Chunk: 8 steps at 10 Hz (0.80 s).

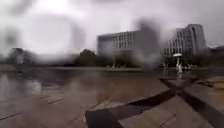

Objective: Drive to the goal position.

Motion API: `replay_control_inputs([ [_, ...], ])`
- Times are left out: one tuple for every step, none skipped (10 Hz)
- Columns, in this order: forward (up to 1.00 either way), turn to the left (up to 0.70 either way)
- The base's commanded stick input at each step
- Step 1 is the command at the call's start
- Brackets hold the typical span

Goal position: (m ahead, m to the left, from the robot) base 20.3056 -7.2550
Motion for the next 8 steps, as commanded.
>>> replay_control_inputs([
  [0.70, -0.32],
  [0.70, -0.18],
  [0.70, 0.00],
  [0.70, 0.00],
  [0.70, 0.00],
  [0.70, -0.06],
  [0.70, -0.24],
  [0.70, -0.34],
])
